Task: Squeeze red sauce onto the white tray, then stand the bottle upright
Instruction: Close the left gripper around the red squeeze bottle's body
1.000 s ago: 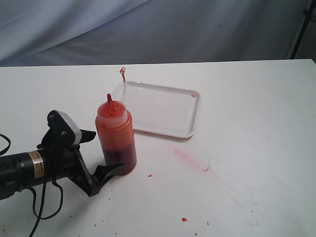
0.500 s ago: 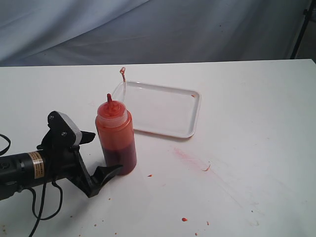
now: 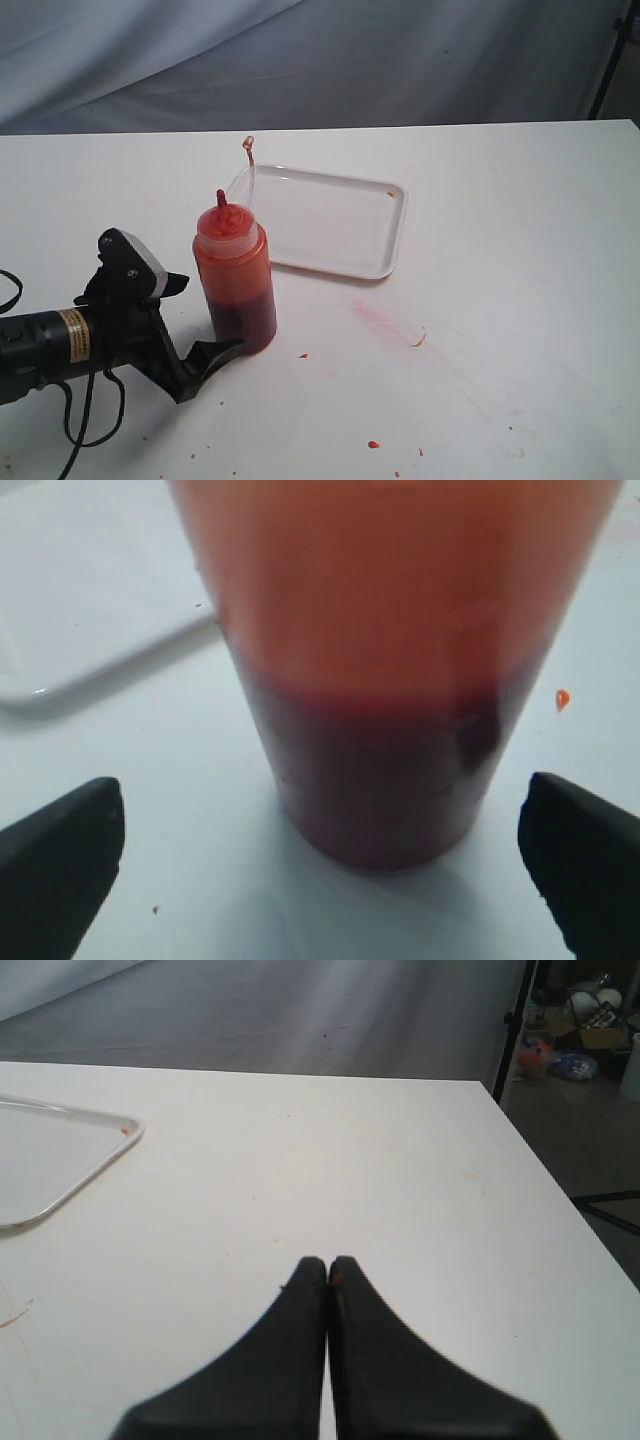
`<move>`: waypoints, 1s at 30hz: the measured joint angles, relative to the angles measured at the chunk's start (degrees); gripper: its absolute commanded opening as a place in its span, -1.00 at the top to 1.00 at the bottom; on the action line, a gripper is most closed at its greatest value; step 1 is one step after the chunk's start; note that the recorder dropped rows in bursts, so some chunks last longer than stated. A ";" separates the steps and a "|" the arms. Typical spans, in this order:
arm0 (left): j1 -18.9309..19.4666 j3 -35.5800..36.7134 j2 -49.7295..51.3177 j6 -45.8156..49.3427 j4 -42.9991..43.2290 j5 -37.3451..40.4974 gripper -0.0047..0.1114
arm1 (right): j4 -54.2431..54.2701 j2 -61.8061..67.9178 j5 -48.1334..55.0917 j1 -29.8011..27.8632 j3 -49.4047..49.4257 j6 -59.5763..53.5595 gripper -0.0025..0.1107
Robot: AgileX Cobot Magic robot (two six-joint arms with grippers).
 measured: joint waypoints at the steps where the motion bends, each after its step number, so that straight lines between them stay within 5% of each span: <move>1: 0.00 0.00 0.00 -0.11 0.00 0.00 -0.87 | 0.00 0.00 0.00 0.00 0.00 0.00 0.96; 14: 0.00 -5.80 4.97 -12.26 12.38 -1.15 -0.87 | 0.00 0.00 0.00 0.00 0.00 0.00 0.96; 30: 0.00 -9.57 8.56 -9.24 10.03 -3.71 -0.87 | 0.00 0.00 0.00 0.00 0.00 0.00 0.96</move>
